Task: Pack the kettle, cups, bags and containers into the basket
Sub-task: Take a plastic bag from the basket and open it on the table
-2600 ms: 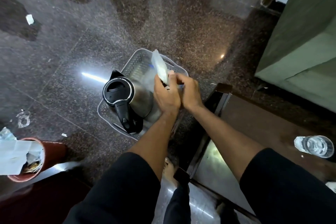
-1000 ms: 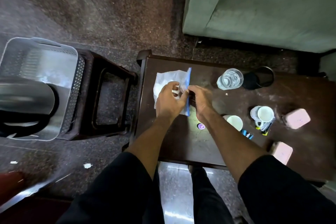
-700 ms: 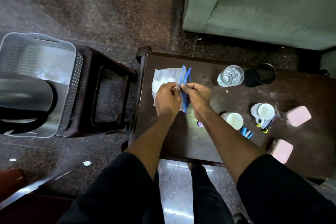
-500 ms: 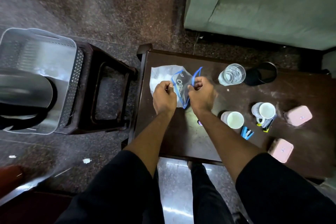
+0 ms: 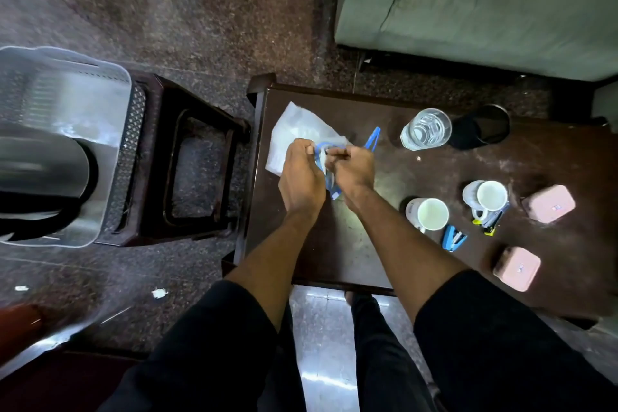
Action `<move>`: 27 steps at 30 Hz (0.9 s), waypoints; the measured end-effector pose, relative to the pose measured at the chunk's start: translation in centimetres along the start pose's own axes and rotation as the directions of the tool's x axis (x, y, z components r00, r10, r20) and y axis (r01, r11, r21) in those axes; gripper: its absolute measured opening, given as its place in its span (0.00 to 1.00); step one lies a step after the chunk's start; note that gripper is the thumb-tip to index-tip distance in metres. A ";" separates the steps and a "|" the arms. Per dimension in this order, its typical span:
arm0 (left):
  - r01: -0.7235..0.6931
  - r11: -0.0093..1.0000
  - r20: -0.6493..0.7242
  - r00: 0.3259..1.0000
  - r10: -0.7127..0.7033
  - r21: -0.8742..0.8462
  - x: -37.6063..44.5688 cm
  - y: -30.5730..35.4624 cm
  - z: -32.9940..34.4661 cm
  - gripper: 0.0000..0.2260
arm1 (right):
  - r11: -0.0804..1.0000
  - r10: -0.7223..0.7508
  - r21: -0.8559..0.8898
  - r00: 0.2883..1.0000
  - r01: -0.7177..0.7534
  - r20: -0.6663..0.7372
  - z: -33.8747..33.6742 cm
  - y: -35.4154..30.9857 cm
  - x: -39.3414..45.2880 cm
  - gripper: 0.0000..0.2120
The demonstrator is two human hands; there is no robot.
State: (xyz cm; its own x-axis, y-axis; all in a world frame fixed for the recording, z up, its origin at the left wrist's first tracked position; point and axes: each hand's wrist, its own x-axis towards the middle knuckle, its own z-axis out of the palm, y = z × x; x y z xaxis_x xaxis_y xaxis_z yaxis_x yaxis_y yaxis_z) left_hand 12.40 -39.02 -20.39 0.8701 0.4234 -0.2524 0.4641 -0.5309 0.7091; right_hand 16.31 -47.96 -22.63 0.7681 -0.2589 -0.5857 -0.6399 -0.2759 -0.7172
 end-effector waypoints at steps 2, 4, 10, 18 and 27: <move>-0.060 0.998 0.056 0.997 0.060 0.000 0.0 -0.4 0.0 0.12 | 0.999 0.017 -0.027 0.999 -0.016 0.043 0.2 0.2 0.4 0.05; -0.097 0.995 0.074 0.992 0.098 -0.015 0.2 -0.8 -0.1 0.13 | 0.998 0.029 -0.063 0.994 -0.023 0.104 0.3 0.2 0.4 0.05; 0.064 0.997 -0.196 0.978 -0.073 -0.051 1.9 -2.2 -0.7 0.04 | 0.985 0.168 -0.003 0.966 -0.171 0.194 -0.6 -0.7 1.3 0.13; 0.442 0.893 0.075 0.897 -0.436 -0.087 4.2 -4.4 -0.2 0.22 | 0.956 0.206 0.112 0.895 -0.270 0.397 -2.0 -1.8 1.6 0.12; 0.556 0.720 0.167 0.825 -0.541 -0.415 2.6 -4.5 0.6 0.13 | 0.712 -0.017 -0.666 0.954 0.221 0.298 -1.5 -1.5 1.0 0.08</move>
State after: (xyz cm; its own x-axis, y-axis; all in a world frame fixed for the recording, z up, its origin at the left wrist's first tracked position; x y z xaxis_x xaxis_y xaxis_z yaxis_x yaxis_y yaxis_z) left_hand 12.64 -35.99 -24.63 0.4944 0.5131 -0.7016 0.7492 0.1577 0.6432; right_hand 18.00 -49.19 -21.57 0.7513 0.0340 -0.6590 -0.3016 -0.8706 -0.3887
